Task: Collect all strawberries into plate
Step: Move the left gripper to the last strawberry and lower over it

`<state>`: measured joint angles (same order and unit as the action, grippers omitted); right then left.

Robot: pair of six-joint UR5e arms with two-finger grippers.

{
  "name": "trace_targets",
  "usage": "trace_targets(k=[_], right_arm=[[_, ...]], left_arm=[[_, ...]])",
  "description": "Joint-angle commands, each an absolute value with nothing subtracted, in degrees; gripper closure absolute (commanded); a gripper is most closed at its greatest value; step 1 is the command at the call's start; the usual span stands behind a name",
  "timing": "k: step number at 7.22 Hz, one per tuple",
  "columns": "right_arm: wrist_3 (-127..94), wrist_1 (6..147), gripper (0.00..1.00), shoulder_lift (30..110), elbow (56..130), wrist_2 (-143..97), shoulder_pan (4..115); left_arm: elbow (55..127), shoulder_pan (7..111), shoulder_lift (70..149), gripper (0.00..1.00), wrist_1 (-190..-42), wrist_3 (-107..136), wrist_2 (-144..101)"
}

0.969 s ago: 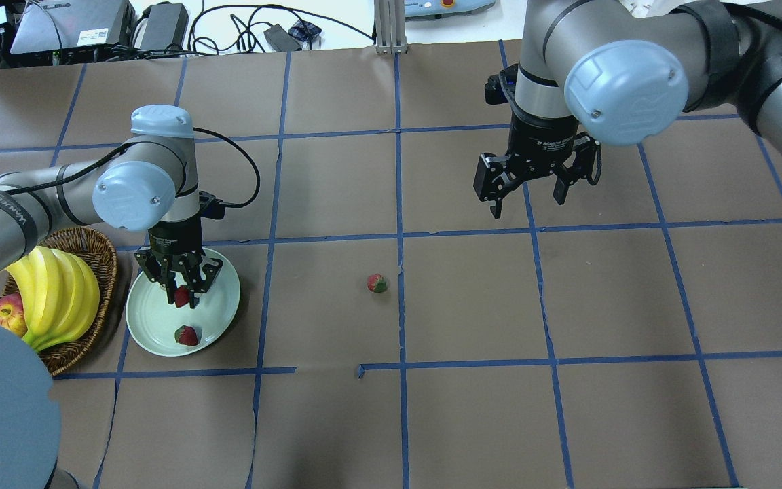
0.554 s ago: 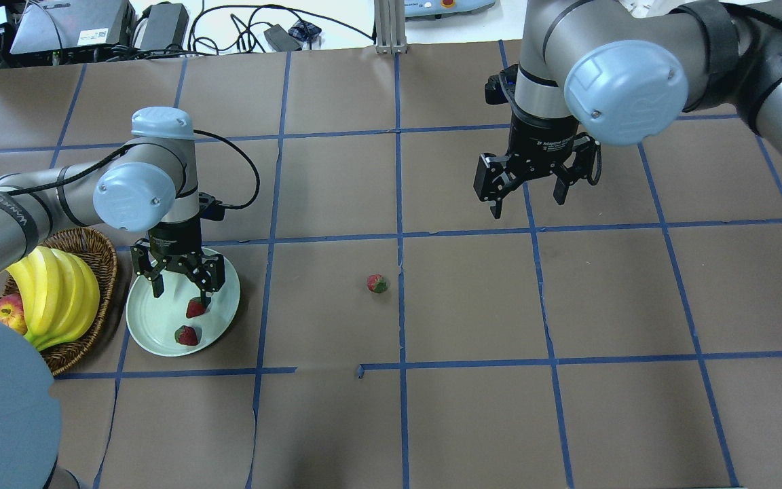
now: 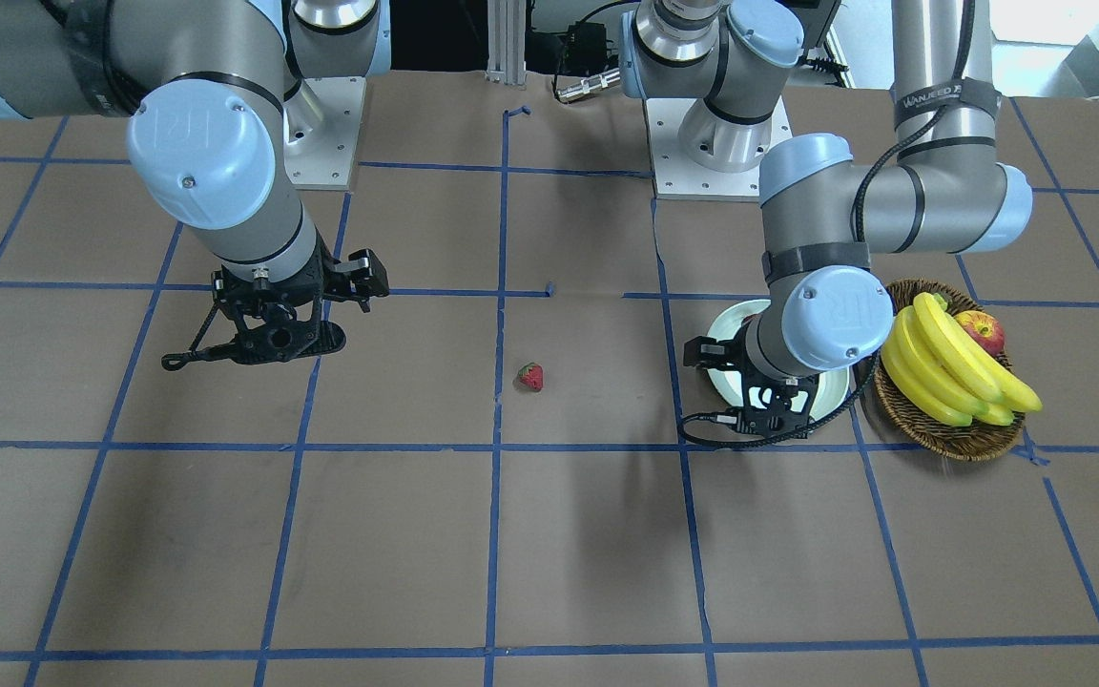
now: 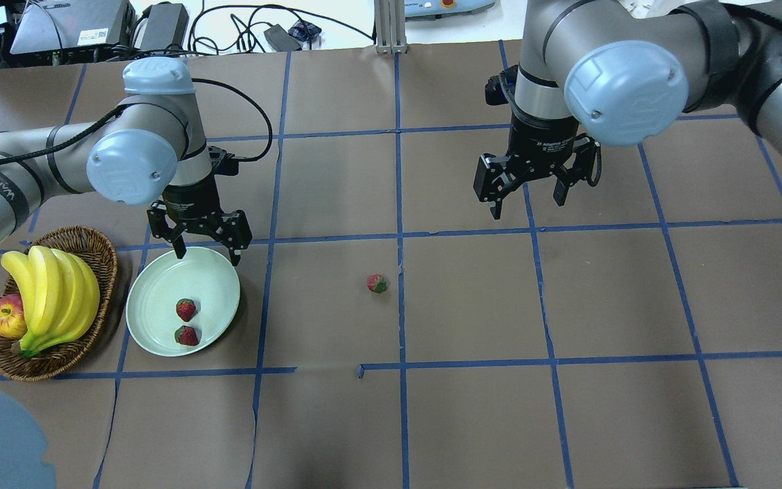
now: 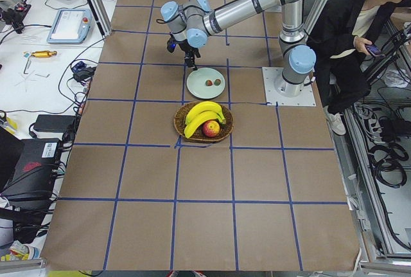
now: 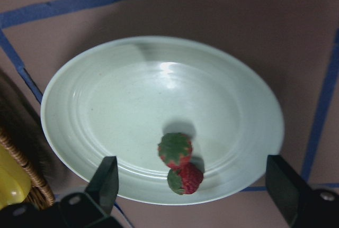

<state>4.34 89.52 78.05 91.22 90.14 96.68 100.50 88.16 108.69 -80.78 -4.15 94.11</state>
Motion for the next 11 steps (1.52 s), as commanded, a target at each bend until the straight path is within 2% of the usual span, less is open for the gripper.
trace_targets(k=[1, 5, 11], right_arm=[[5.0, 89.6, 0.0, 78.0, 91.2, 90.3, 96.6], [5.7, 89.3, 0.0, 78.2, 91.1, 90.4, 94.7], [5.7, 89.4, 0.0, 78.2, 91.8, 90.4, 94.7]], left_arm=[[100.4, 91.3, 108.9, 0.0, -78.3, 7.0, 86.1], [100.8, 95.9, 111.3, 0.0, -73.8, 26.7, 71.8], [101.0, 99.8, 117.9, 0.0, -72.5, 36.4, 67.4]])
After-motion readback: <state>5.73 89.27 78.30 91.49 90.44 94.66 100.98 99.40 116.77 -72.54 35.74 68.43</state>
